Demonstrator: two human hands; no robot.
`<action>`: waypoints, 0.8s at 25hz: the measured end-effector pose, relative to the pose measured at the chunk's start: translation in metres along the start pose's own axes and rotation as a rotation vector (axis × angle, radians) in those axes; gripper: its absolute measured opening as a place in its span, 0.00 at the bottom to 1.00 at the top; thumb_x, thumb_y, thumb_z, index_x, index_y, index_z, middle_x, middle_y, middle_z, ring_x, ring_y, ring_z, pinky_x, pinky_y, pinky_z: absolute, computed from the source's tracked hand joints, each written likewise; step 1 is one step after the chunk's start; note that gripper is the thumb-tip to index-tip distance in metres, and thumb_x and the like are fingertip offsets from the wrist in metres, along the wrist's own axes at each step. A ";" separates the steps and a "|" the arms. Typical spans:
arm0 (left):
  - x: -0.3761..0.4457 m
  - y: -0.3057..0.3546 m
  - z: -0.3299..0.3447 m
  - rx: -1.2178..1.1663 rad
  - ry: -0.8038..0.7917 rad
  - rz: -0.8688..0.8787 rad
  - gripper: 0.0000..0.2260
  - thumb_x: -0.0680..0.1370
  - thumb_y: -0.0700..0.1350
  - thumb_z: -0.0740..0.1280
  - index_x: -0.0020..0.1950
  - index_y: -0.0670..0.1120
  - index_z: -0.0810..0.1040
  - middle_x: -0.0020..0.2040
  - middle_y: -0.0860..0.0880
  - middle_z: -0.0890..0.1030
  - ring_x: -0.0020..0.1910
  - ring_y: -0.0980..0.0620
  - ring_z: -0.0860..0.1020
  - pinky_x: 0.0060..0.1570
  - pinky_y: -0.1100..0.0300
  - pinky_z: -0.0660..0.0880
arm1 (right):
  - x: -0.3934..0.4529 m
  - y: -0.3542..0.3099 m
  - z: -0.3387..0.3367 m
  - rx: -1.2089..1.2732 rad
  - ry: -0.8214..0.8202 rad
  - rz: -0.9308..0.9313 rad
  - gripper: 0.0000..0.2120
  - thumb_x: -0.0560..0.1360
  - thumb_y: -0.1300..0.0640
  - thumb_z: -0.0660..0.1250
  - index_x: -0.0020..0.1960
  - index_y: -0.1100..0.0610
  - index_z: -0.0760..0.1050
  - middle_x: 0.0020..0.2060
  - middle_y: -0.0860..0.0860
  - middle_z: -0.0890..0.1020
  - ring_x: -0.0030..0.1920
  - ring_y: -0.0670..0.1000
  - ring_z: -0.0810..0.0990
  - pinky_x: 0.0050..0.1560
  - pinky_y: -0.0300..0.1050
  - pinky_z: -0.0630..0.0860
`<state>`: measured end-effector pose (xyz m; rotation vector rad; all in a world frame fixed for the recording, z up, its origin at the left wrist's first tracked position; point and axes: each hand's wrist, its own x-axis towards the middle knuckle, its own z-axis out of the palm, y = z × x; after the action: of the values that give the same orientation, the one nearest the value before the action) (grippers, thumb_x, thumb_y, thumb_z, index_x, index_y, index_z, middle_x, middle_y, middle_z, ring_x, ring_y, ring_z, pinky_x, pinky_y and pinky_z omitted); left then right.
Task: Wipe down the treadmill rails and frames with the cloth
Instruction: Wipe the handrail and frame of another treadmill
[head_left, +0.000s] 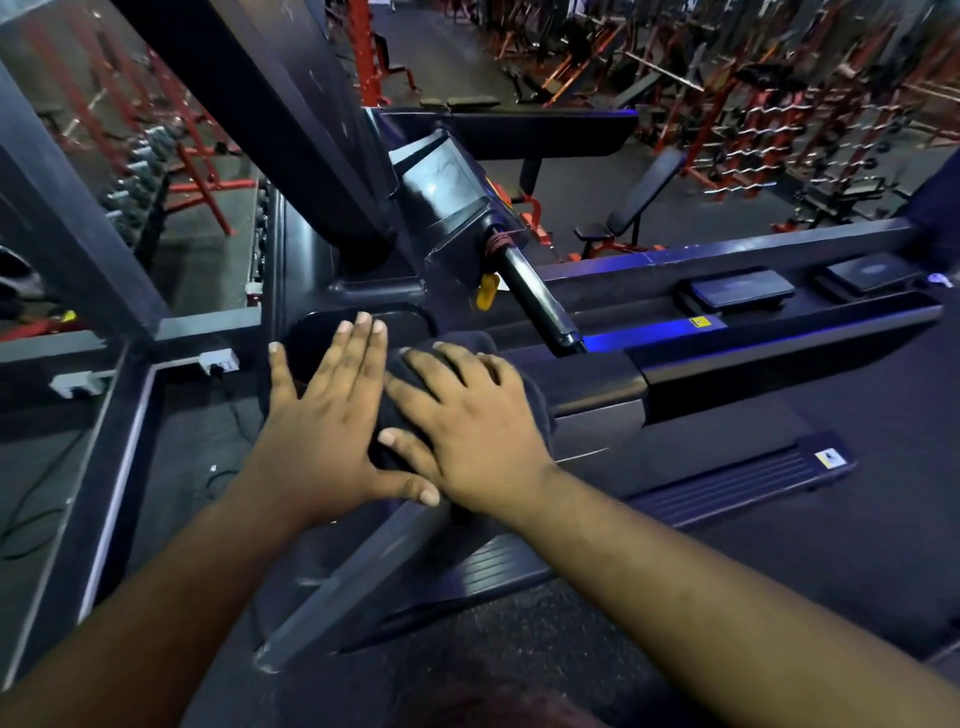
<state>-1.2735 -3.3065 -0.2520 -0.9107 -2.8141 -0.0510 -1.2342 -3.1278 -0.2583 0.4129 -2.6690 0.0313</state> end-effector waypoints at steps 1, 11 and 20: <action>-0.006 -0.003 0.003 -0.017 -0.012 0.013 0.65 0.58 0.87 0.44 0.81 0.43 0.40 0.82 0.45 0.43 0.81 0.48 0.45 0.71 0.26 0.43 | -0.004 -0.002 0.002 -0.006 0.025 -0.037 0.25 0.80 0.35 0.55 0.72 0.45 0.70 0.70 0.50 0.74 0.70 0.57 0.70 0.63 0.58 0.67; 0.010 0.035 0.005 0.123 0.020 0.031 0.56 0.65 0.83 0.35 0.81 0.45 0.39 0.82 0.45 0.43 0.81 0.47 0.44 0.71 0.27 0.43 | -0.059 0.138 -0.006 -0.161 -0.004 0.406 0.28 0.77 0.29 0.51 0.66 0.44 0.74 0.63 0.49 0.77 0.68 0.56 0.72 0.67 0.63 0.66; -0.005 0.016 0.006 0.014 0.060 0.041 0.57 0.66 0.83 0.41 0.81 0.44 0.42 0.82 0.45 0.45 0.81 0.48 0.46 0.72 0.28 0.41 | -0.027 0.010 0.011 -0.114 0.102 0.240 0.26 0.77 0.31 0.56 0.70 0.42 0.72 0.66 0.49 0.76 0.69 0.56 0.71 0.65 0.62 0.65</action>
<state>-1.2610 -3.2956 -0.2595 -0.9471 -2.7366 -0.0527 -1.2179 -3.1117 -0.2791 0.0524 -2.5888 -0.0270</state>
